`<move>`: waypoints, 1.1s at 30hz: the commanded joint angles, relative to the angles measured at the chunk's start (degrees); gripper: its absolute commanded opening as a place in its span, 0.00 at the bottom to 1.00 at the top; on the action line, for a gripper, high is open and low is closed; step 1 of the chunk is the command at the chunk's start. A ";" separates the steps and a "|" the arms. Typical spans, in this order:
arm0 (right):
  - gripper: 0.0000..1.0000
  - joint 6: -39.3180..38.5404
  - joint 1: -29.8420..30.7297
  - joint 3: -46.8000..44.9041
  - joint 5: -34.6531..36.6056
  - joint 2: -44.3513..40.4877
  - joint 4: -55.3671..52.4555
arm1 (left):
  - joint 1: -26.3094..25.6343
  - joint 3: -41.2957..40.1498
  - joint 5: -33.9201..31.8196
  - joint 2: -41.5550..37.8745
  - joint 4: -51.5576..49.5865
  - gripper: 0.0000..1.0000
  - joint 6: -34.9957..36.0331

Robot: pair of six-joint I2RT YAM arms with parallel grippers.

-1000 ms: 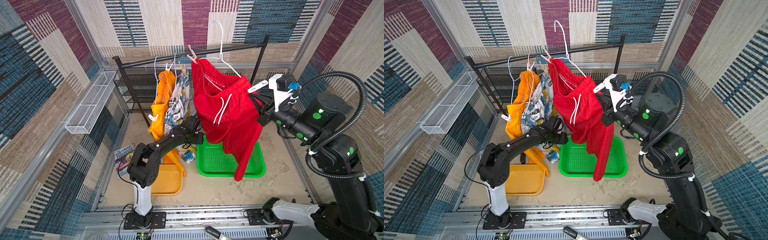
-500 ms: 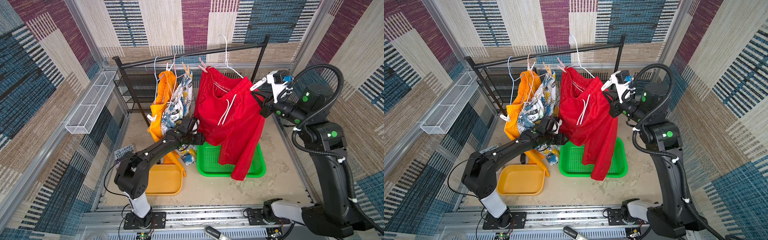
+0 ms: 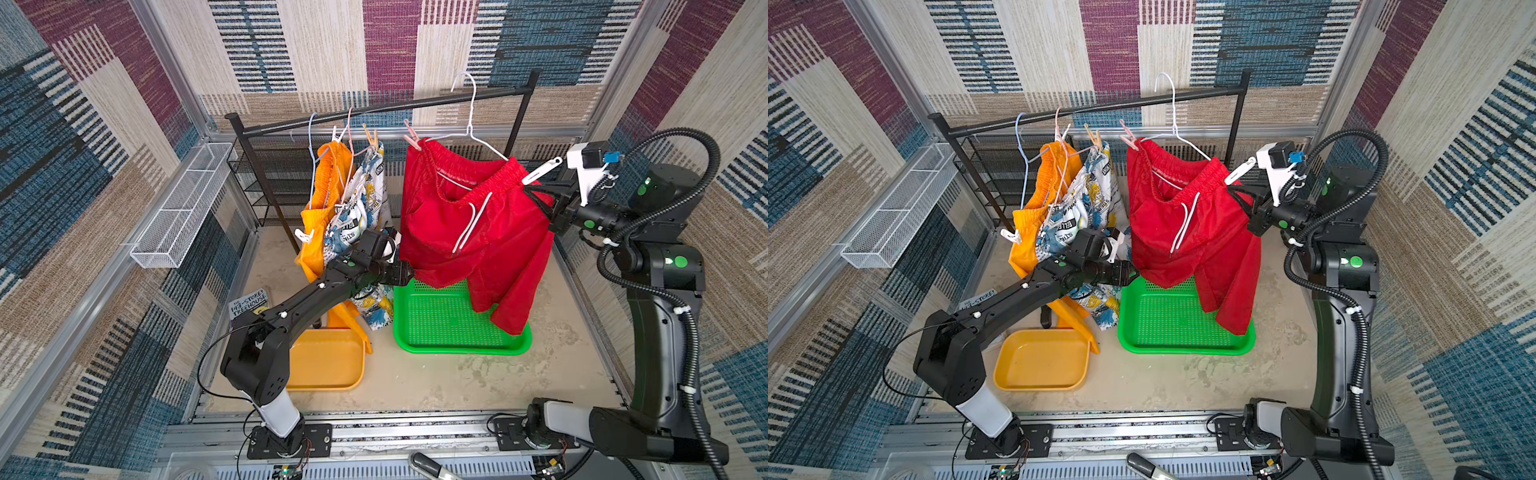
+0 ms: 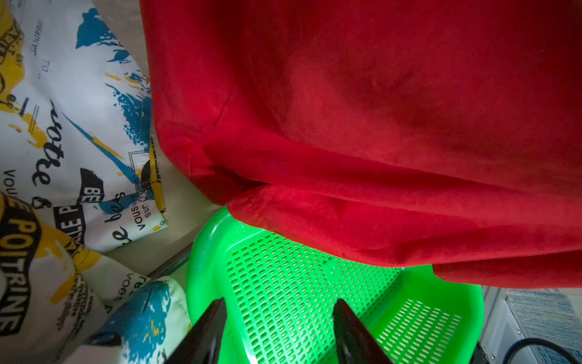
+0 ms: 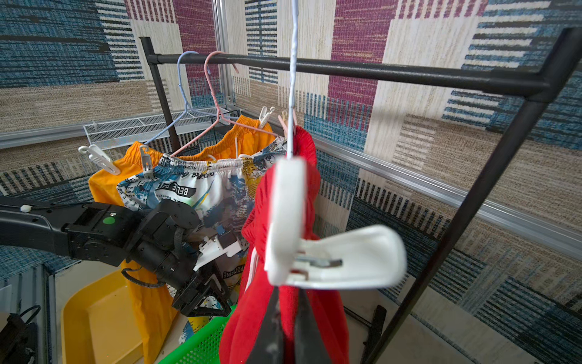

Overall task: Remove the clothespins securing shorts to the hanger
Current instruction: Move the basket to the center of the board.

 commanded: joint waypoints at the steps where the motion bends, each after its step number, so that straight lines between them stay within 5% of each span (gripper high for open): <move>1: 0.00 2.18 -3.34 -3.72 -8.76 -1.48 7.04 | 0.04 1.32 1.91 -1.12 0.48 0.60 3.08; 9: 0.00 7.28 -11.62 -13.57 -16.80 -7.32 15.60 | 0.40 3.75 0.07 -2.41 -2.73 0.62 6.85; 24: 0.00 8.48 -12.06 -13.61 -21.13 -12.62 16.45 | 3.11 10.46 -4.57 2.64 6.57 0.71 12.49; 29: 0.00 10.03 -12.01 -12.20 -22.64 -12.53 17.99 | 4.25 10.21 -0.75 4.28 14.53 0.72 16.25; 33: 0.00 12.76 -12.03 -12.06 -24.80 -12.32 21.28 | 4.43 12.58 9.88 7.08 17.66 0.57 20.14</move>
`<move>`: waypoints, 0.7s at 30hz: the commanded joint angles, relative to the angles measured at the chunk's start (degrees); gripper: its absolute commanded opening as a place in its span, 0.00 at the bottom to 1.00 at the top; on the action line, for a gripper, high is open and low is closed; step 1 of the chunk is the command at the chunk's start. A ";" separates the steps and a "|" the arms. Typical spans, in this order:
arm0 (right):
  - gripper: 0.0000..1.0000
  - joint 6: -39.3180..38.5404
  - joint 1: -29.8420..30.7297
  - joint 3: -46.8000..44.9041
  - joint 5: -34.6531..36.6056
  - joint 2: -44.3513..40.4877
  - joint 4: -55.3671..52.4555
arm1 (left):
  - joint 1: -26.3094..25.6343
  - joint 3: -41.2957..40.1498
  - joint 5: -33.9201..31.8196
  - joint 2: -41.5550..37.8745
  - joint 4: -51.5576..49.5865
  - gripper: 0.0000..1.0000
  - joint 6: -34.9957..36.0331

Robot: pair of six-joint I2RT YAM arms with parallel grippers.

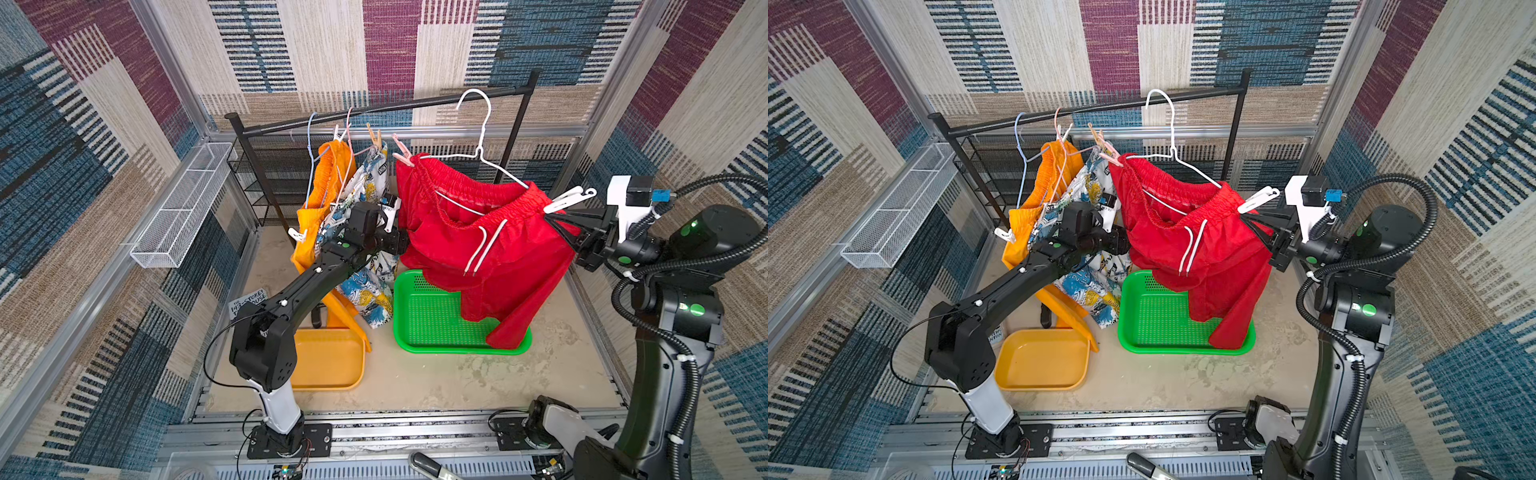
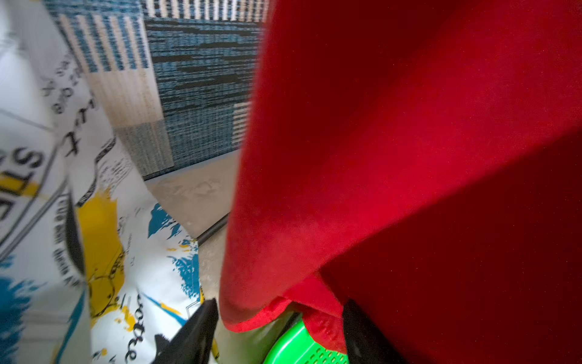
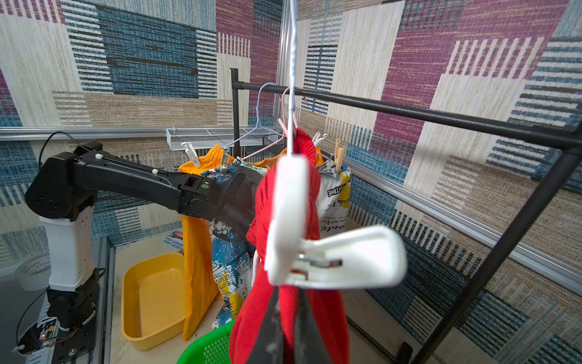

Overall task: Remove the clothespins securing shorts to the hanger
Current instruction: Move the basket to the center of the board.

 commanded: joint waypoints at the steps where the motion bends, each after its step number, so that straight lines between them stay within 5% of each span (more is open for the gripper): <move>1: 0.00 3.37 0.03 0.30 -2.51 0.08 5.99 | 0.15 1.51 10.34 1.43 7.37 0.50 5.16; 6: 0.00 3.02 0.03 1.17 -1.28 0.85 4.88 | 0.06 1.37 14.38 0.71 10.07 0.01 4.27; 21: 0.00 6.92 0.03 0.12 1.94 4.72 10.21 | -8.83 -15.59 12.13 -14.44 9.90 0.00 -0.92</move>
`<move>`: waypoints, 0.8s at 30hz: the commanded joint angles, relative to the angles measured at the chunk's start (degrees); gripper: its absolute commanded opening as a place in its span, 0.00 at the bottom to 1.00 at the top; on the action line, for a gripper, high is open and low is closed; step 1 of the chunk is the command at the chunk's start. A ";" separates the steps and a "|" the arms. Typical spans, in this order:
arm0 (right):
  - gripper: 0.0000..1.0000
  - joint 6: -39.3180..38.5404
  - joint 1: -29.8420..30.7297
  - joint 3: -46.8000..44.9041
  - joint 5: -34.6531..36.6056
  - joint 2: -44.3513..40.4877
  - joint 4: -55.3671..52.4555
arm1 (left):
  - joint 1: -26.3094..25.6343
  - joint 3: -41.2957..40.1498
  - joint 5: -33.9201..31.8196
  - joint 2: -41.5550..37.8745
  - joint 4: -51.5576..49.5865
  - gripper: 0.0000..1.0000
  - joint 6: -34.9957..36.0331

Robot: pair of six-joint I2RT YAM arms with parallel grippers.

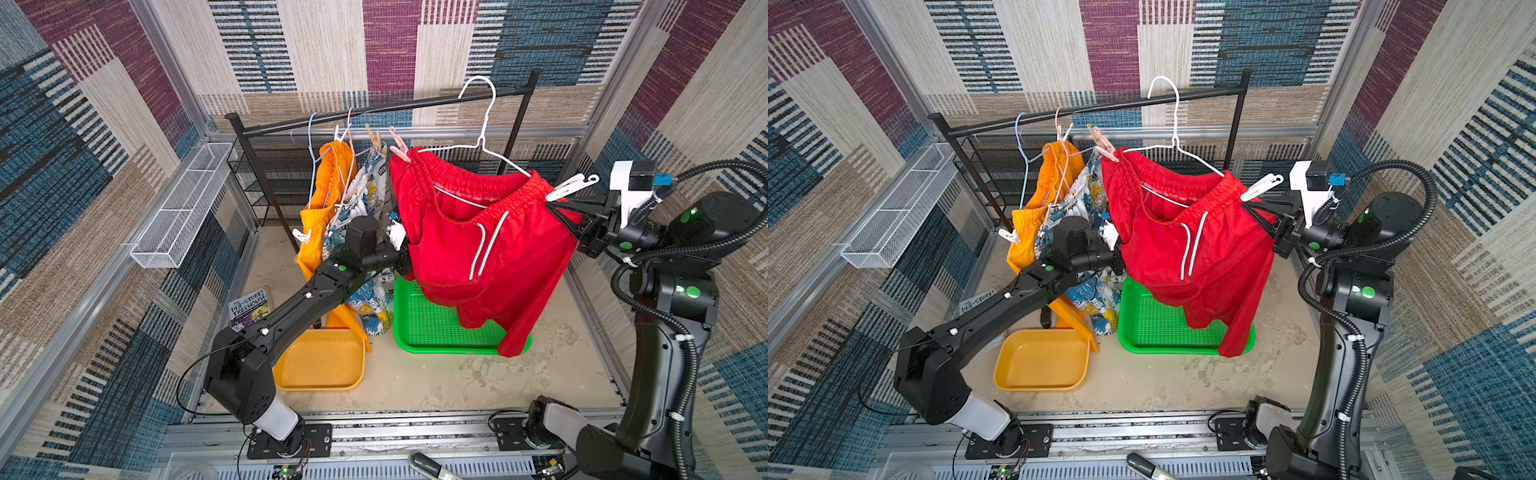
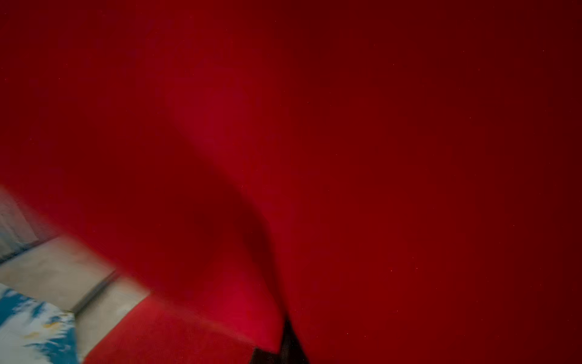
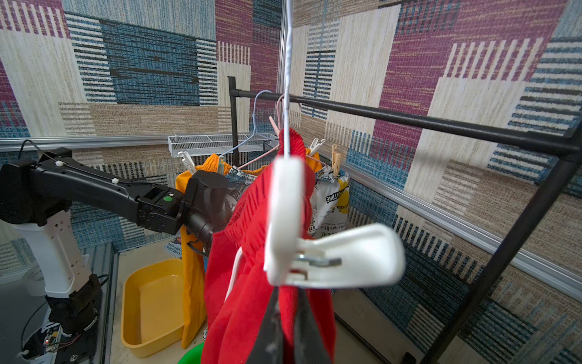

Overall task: Remove the clothespins securing shorts to the hanger
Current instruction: Move the basket to the center of the board, then adjust the shorts in the basket.

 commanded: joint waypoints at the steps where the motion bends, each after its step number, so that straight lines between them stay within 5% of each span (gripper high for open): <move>1: 0.00 1.90 0.01 -1.58 1.78 -0.03 4.38 | -2.47 -1.59 -1.35 -1.20 -1.39 0.00 -0.08; 14: 0.00 3.29 0.24 -19.69 2.69 -6.49 15.03 | -5.25 -12.63 -6.31 -0.60 1.76 0.02 -5.04; 24: 0.00 6.98 2.85 -50.51 13.10 -21.97 34.76 | -5.12 -14.55 -18.09 -3.34 -12.09 0.44 -9.54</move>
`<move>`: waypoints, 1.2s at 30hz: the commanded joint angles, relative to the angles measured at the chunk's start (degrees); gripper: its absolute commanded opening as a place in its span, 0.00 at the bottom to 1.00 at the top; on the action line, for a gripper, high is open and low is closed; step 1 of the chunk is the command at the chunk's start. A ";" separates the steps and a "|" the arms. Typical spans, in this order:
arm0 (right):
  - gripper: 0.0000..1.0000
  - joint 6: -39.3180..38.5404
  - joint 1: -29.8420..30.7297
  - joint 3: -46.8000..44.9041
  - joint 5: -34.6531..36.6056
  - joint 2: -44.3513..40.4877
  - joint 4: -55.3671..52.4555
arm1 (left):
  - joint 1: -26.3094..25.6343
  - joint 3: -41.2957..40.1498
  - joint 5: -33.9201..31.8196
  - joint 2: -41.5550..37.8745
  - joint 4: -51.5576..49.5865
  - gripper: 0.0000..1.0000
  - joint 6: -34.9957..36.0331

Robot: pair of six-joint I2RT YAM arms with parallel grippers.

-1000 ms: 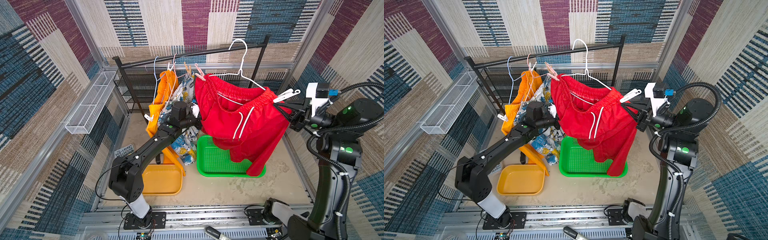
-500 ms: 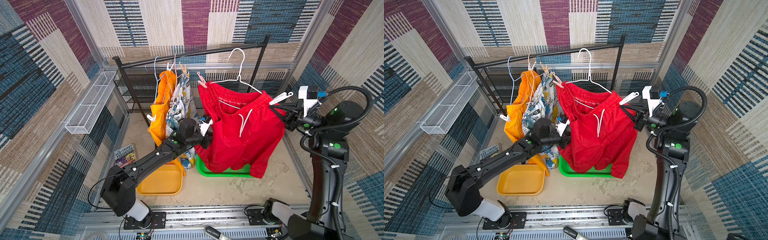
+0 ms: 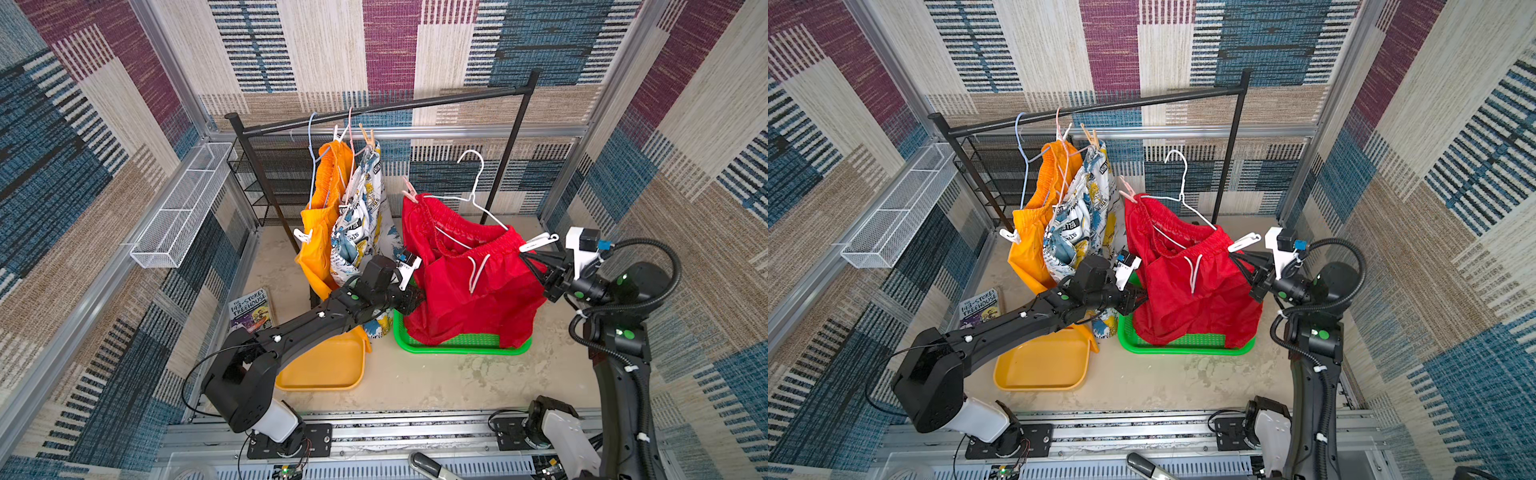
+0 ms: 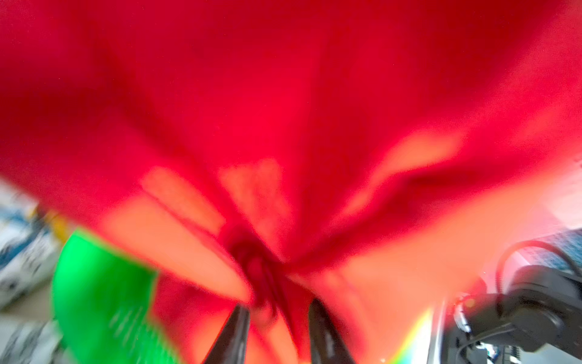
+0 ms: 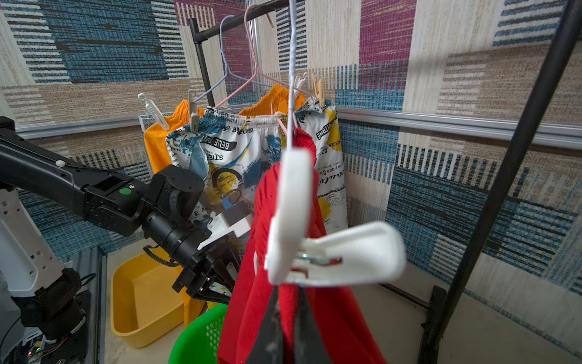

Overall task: Remove the clothespins securing shorts to the hanger
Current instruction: Adjust the shorts in the basket.

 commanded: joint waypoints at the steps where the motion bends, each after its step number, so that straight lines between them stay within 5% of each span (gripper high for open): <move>1: 0.00 2.97 1.04 -7.62 6.13 -4.17 12.98 | 0.01 0.13 -6.25 -2.05 -7.26 0.46 -3.16; 12: 0.03 5.78 3.45 -20.58 10.89 -14.40 14.71 | 0.82 0.23 -13.28 -10.98 -18.20 0.49 -14.46; 19: 0.09 9.38 4.94 -25.03 15.64 -19.91 13.42 | 1.06 9.58 -16.07 -13.66 -25.43 0.54 -18.59; 24: 0.10 10.61 6.36 -26.58 16.19 -21.51 12.23 | 1.11 14.97 -11.86 -11.22 -21.43 0.54 -20.34; 29: 0.11 10.11 7.83 -25.91 15.63 -19.73 11.33 | 0.99 17.24 0.51 -9.03 -9.10 0.56 -11.76; 36: 0.10 9.38 9.04 -25.16 14.88 -16.25 11.22 | -0.25 26.26 5.07 -0.85 -5.97 0.53 -0.29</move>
